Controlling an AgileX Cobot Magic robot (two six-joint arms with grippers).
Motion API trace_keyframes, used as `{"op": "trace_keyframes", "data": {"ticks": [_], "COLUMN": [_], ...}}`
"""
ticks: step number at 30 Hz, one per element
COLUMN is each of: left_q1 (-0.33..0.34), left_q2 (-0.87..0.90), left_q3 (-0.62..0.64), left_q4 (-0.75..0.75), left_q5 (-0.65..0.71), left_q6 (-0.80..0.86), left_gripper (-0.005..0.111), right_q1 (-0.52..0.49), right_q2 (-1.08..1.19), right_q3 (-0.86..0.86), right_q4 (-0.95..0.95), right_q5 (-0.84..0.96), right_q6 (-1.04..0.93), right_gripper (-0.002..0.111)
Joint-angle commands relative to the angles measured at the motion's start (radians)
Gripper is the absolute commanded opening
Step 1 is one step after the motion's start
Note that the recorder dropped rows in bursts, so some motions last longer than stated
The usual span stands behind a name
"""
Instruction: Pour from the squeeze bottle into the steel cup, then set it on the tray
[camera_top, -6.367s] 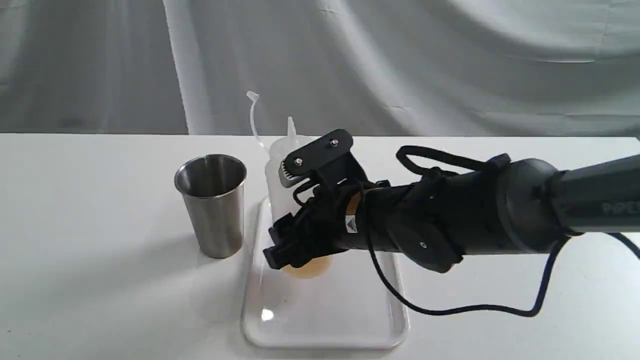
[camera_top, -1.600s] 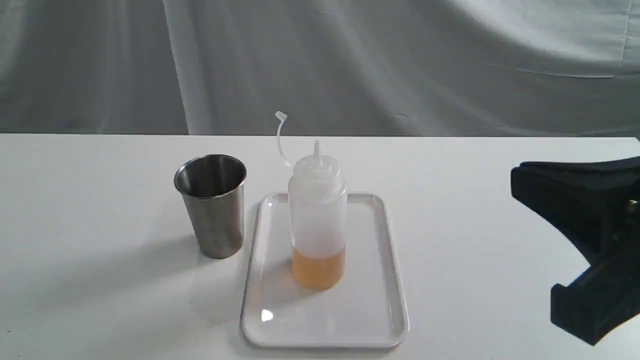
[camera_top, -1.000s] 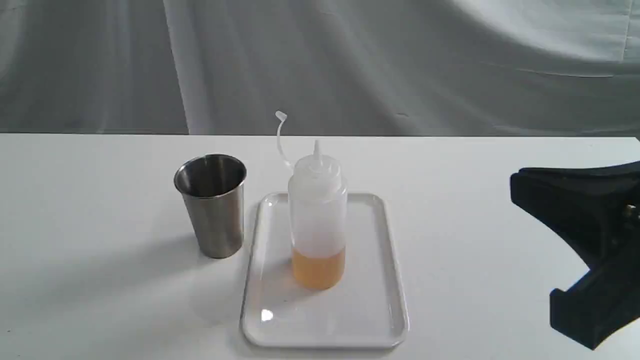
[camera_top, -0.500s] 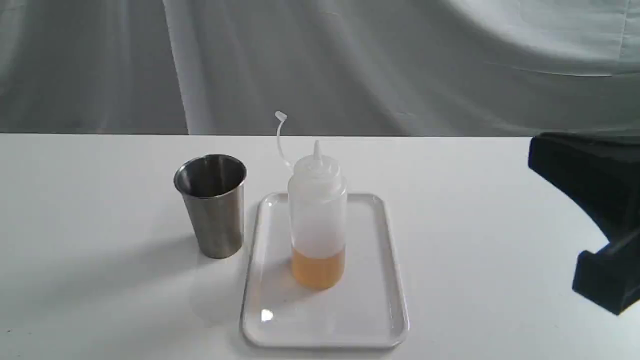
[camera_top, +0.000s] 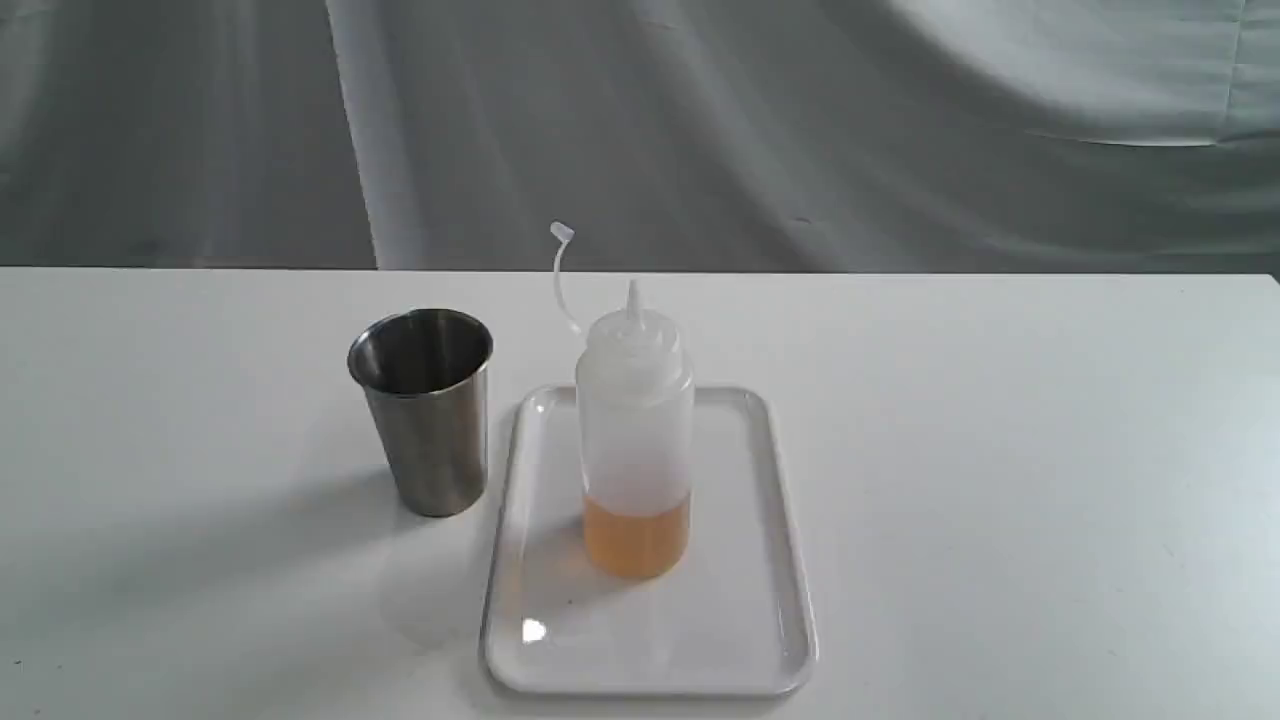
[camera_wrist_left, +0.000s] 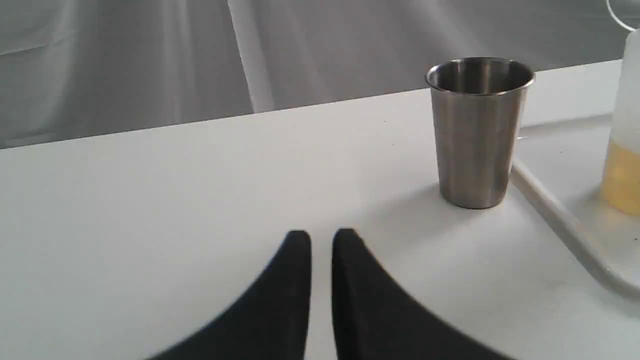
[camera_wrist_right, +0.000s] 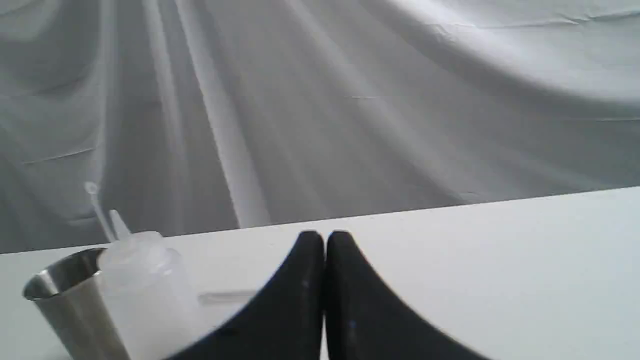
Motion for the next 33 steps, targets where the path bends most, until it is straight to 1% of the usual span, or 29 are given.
{"op": "trace_keyframes", "data": {"ticks": [1, 5, 9, 15, 23, 33], "left_q1": [-0.003, -0.003, -0.003, -0.003, -0.003, -0.003], "left_q2": [-0.005, -0.005, -0.005, -0.005, -0.005, -0.005], "left_q3": [0.004, 0.004, 0.004, 0.004, 0.004, 0.004], "left_q4": [0.001, 0.001, 0.001, 0.001, 0.001, 0.001], "left_q5": [-0.007, -0.007, -0.007, -0.007, -0.007, -0.007], "left_q6": [-0.002, -0.002, -0.002, -0.002, -0.002, -0.002], "left_gripper": [0.008, 0.008, 0.008, 0.008, 0.008, 0.008], "right_q1": [-0.084, -0.160, -0.197, -0.200, -0.200, -0.200], "right_q2": [-0.093, -0.171, -0.235, -0.304, -0.362, -0.368], "right_q3": [0.084, 0.130, 0.130, 0.130, 0.130, 0.130], "right_q4": [-0.030, -0.081, -0.113, -0.169, -0.176, -0.268], "right_q5": [-0.009, -0.009, 0.048, 0.182, 0.328, 0.411], "right_q6": [-0.010, -0.010, -0.012, -0.051, -0.081, -0.088], "right_gripper": [0.000, 0.000, 0.000, 0.000, 0.000, 0.000]}}
